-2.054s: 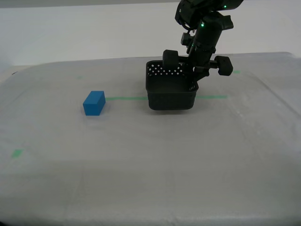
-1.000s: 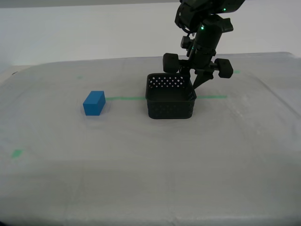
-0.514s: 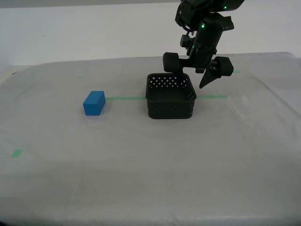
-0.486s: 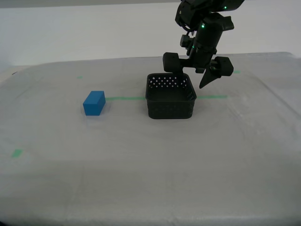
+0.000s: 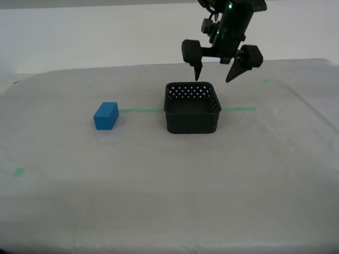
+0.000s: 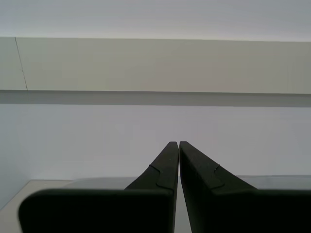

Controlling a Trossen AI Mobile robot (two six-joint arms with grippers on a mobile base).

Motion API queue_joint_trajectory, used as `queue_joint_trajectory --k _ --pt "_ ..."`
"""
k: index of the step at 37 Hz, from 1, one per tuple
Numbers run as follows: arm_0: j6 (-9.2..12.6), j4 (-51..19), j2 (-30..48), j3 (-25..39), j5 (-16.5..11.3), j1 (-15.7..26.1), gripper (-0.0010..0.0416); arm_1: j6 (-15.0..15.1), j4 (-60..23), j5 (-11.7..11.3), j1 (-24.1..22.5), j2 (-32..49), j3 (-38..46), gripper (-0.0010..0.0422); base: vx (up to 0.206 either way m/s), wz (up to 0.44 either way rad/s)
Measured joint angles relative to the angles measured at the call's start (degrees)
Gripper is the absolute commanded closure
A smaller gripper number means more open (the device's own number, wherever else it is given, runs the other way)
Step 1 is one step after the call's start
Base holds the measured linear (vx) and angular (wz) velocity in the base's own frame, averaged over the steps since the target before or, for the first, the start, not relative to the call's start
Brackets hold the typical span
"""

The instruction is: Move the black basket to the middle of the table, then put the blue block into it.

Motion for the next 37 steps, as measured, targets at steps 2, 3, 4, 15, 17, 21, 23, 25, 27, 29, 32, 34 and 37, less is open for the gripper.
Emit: queue_joint_trajectory --k 2,3,4,15,17,21,23,25,27,29,32,34,37 --pt "-1.0 -2.5 -0.4 1.6 0.1 0.0 0.0011 0.0 0.0 0.0 0.0 0.0 0.0 0.0412 0.000 0.000" --pt "-1.5 -3.7 -0.5 2.4 0.2 0.0 0.0008 0.0 0.0 0.0 0.0 0.0 0.0 0.0412 0.000 0.000" --pt "-1.9 -4.8 -0.6 3.2 0.3 -0.1 0.0003 0.0 0.0 0.0 0.0 0.0 0.0 0.0412 0.000 0.000" --pt "-5.7 -9.5 -3.2 5.4 0.6 -1.8 0.0003 0.0 0.0 0.0 0.0 0.0 0.0 0.0412 0.000 0.000" --pt "-6.3 -9.5 -4.2 4.6 0.6 -2.4 0.0006 0.0 0.0 0.0 0.0 0.0 0.0 0.0412 0.000 0.000" --pt "-7.1 -9.4 -7.0 2.5 0.6 -4.4 0.0005 0.0 0.0 0.0 0.0 0.0 0.0 0.0412 0.000 0.000" --pt "-7.5 -9.2 -8.5 1.4 0.6 -5.8 0.0005 0.0 0.0 0.0 0.0 0.0 0.0 0.0412 0.000 0.000" --pt "-8.2 -9.1 -10.0 0.3 0.6 -7.1 0.0005 0.0 0.0 0.0 0.0 0.0 0.0 0.0412 0.000 0.000" --pt "-9.4 -9.1 -11.4 -0.8 0.6 -8.6 0.0005 0.0 0.0 0.0 0.0 0.0 0.0 0.0412 0.000 0.000" --pt "-11.0 -9.2 -12.7 -1.7 0.6 -10.1 0.0005 0.0 0.0 0.0 0.0 0.0 0.0 0.0412 0.000 0.000" --pt "-13.3 -9.4 -14.4 -2.9 0.6 -12.3 0.0005 0.0 0.0 0.0 0.0 0.0 0.0 0.0412 0.000 0.000" --pt "-14.4 -9.6 -15.7 -3.8 0.6 -14.0 0.0005 0.0 0.0 0.0 0.0 0.0 0.0 0.0412 0.000 0.000" --pt "-15.3 -9.7 -17.1 -5.2 0.6 -16.3 0.0005 0.0 0.0 0.0 0.0 0.0 0.0 0.0412 0.000 0.000"
